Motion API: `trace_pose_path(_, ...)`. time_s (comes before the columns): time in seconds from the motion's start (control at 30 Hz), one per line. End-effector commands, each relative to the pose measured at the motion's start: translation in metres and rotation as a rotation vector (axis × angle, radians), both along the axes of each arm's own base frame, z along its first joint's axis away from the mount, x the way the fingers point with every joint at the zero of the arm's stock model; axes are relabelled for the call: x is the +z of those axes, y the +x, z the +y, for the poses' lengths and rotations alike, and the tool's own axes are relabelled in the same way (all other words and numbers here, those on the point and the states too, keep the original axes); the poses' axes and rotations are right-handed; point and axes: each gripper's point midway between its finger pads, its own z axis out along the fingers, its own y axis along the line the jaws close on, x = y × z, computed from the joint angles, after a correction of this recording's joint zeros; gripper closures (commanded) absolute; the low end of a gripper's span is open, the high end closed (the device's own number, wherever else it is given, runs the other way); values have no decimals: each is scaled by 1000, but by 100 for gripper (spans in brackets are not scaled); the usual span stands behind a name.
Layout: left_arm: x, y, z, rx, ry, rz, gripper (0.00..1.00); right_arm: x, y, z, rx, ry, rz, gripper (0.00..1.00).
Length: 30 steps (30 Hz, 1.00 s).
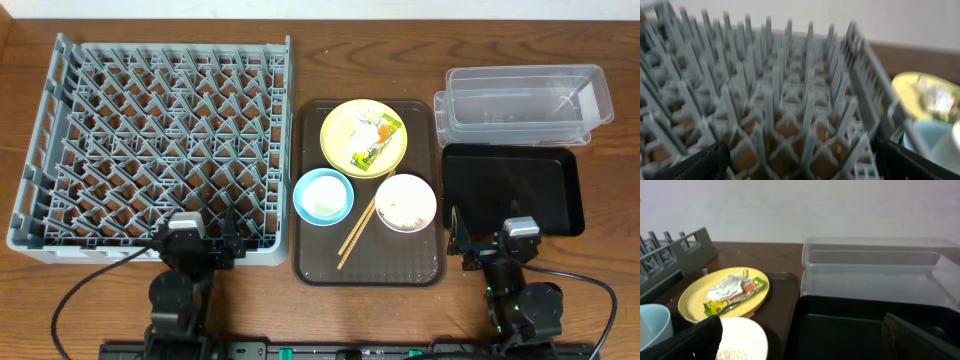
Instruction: Sort waste into correct bins and load items into the dishwasher rack
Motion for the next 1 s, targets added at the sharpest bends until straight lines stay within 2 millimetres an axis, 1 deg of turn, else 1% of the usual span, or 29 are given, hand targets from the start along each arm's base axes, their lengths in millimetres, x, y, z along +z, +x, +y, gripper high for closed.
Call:
trace_pose_path(0.0,26,1,4,26,-6,20,5,26,-2,3,15,21,-16,1)
trace_pose_path(0.17,42,6,4,26,6,143,5,44,3,4,15,10,55,1)
trace_pose_path(0.3,47,12,3,27,18,284,5,58,14,11,40,0,155,1)
trace_pose_path(0.4,43,11,4,27,29,412,6,71,29,20,80,-5,234,1)
trace_pose_path(0.5,39,8,4,28,41,557,5,81,47,36,158,-17,319,1)
trace_pose_path(0.57,38,7,4,31,41,632,5,85,60,46,202,-11,393,1)
trace_pose_path(0.7,37,6,4,32,51,758,5,83,86,62,263,4,580,1)
trace_pose_path(0.77,35,6,3,37,37,797,5,80,95,68,283,12,684,1)
trace_pose_path(0.87,30,7,-5,2,9,824,5,72,103,71,295,-10,825,1)
trace_pose_path(0.97,29,7,-11,-26,-15,827,5,58,111,70,318,-74,940,1)
